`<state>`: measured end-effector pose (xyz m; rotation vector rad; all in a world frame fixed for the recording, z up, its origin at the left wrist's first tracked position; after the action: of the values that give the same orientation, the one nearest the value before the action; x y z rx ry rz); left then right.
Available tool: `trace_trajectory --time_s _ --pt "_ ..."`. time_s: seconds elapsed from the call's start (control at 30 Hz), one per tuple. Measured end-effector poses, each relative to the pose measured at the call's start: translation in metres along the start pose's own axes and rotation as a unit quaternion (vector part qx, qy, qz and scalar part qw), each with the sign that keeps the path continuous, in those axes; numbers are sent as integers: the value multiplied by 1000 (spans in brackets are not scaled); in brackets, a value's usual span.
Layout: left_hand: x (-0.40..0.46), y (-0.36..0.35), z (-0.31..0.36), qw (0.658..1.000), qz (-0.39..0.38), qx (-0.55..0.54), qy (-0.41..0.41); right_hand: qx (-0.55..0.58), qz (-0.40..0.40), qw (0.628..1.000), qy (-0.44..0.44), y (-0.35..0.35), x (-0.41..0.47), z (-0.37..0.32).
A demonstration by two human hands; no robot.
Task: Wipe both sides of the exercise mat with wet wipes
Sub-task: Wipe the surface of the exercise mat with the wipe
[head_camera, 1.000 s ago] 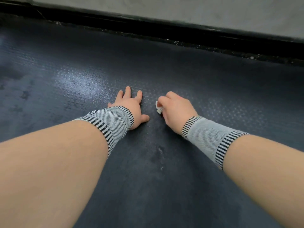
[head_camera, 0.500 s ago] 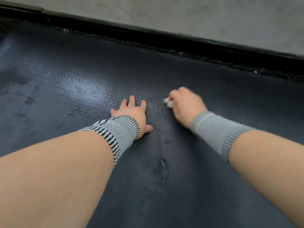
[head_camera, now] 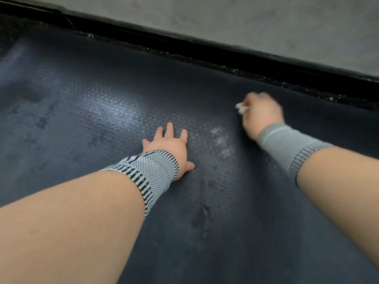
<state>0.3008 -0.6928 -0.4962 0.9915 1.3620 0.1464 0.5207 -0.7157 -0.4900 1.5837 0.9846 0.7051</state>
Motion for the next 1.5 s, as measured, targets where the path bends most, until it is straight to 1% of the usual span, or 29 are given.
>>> trace_trajectory --time_s 0.07,0.1,0.13,0.17,0.27,0.3,0.33,0.37,0.43,0.47,0.5,0.57,0.63,0.73,0.77,0.8,0.83,0.9,0.93,0.97,1.0,1.1,1.13,1.27,1.33,1.5 --pt "0 1 0 1000 -3 2 0 10 19 994 -109 10 17 29" --pt "0 1 1 1000 -5 4 1 20 16 991 -129 9 21 26" --pt "0 1 1 1000 -7 5 1 31 8 992 -121 5 22 12" --pt "0 1 1 1000 -7 7 2 41 -5 996 -85 -2 20 -8" --pt "-1 2 1 1000 -6 6 0 59 -63 992 90 -24 1 -68" --pt "-1 2 1 1000 -6 3 -1 49 -67 989 126 -25 0 -71" --pt "-1 2 1 1000 -6 1 -3 34 -52 990 128 -21 6 -65" --pt "-1 1 0 1000 -5 -1 -5 23 -27 994 100 -14 17 -51" --pt "-1 1 0 1000 -4 -4 -7 19 23 1000 -7 0 40 -14" --pt "-1 1 1 1000 -6 -5 -7 23 35 997 -58 4 49 -1" --pt "-1 2 1 1000 -8 -6 -6 26 38 995 -88 5 56 4" --pt "-1 2 1 1000 -11 -9 -3 33 36 994 -93 2 67 -9" --pt "-2 3 1 1000 -10 -12 -4 43 24 998 -50 -4 70 -35" --pt "-2 2 0 1000 -4 -19 -9 33 -34 994 99 -20 57 -70" --pt "-2 0 -2 1000 1 -23 -11 22 -44 989 138 -22 54 -74" --pt "-3 -3 -4 999 6 -28 -14 14 -38 988 148 -19 55 -71" --pt "-3 -7 -6 999 12 -38 -18 16 -22 991 127 -13 60 -63" --pt "-3 -15 -10 998 28 -58 -27 34 7 999 33 -3 71 -43" --pt "-2 -20 -13 997 38 -62 -30 39 9 999 -1 -3 73 -41" --pt "-1 -24 -15 996 49 -63 -32 39 3 999 -9 -6 71 -46" --pt "0 -28 -17 995 61 -64 -35 41 -5 999 6 -12 65 -55" --pt "2 -39 -20 991 112 -62 -42 60 -10 994 88 -24 52 -74" --pt "4 -41 -20 990 123 -59 -44 67 0 993 95 -25 54 -73" --pt "8 -43 -20 989 119 -73 -48 133 73 988 11 -30 60 -71" --pt "8 -42 -20 989 108 -83 -52 150 96 984 -8 -35 55 -74" --pt "6 -40 -21 989 79 -104 -74 128 90 988 -10 -38 56 -78"
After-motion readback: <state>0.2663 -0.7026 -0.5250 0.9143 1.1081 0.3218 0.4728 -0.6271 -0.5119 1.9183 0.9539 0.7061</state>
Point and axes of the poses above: each hand's wrist, its own x-axis towards the middle knuckle, its own y-axis out of the back of the hand, z = x × y, the point moved 5 cm from there along x, towards the middle knuckle, and after that the axes turned 3 degrees about -z, right-handed, at the moved point
